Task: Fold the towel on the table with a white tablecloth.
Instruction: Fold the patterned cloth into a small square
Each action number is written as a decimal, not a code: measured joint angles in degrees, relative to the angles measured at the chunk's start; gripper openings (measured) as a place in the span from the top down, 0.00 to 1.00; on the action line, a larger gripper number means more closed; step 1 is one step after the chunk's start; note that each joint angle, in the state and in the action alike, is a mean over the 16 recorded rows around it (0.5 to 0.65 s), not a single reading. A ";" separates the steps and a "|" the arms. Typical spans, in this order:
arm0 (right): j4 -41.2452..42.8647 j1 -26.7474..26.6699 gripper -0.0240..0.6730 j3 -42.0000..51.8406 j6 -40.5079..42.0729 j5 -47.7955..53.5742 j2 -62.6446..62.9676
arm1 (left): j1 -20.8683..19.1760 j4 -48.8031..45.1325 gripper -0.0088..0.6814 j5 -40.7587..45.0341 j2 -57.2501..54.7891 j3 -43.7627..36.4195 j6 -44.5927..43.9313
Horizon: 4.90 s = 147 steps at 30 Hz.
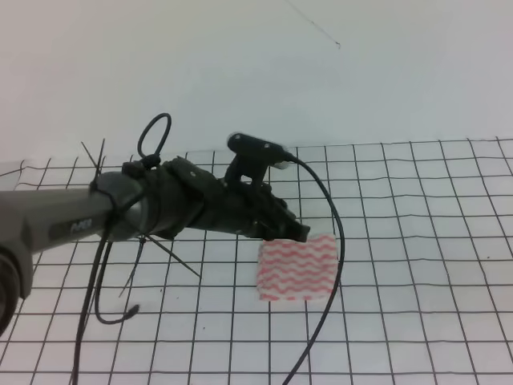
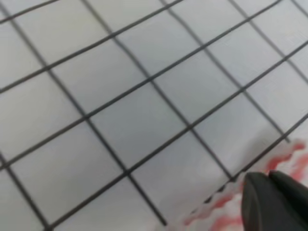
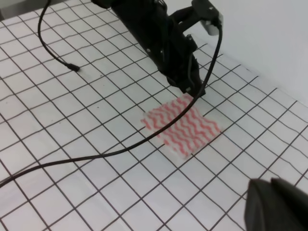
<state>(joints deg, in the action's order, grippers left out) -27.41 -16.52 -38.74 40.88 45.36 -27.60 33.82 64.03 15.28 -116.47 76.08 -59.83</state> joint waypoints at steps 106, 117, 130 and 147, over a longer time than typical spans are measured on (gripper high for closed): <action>58.51 0.00 0.97 23.37 -70.49 -35.02 0.82 | -27.59 -47.00 0.99 0.40 111.80 -71.44 53.49; 58.53 0.00 0.97 23.37 -70.49 -35.02 0.82 | -33.49 -55.47 0.99 2.71 117.33 -77.00 63.45; 58.65 0.00 0.97 23.37 -70.49 -35.01 0.83 | -33.79 -56.16 0.99 3.23 117.33 -76.57 64.10; 59.06 5.44 0.97 27.62 -68.47 -28.12 15.52 | -33.80 -56.18 0.99 3.23 117.31 -76.68 64.30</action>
<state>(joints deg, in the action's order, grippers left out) 31.65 -11.08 -11.13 -27.59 17.24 -12.09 0.02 7.84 18.51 0.84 -0.60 4.47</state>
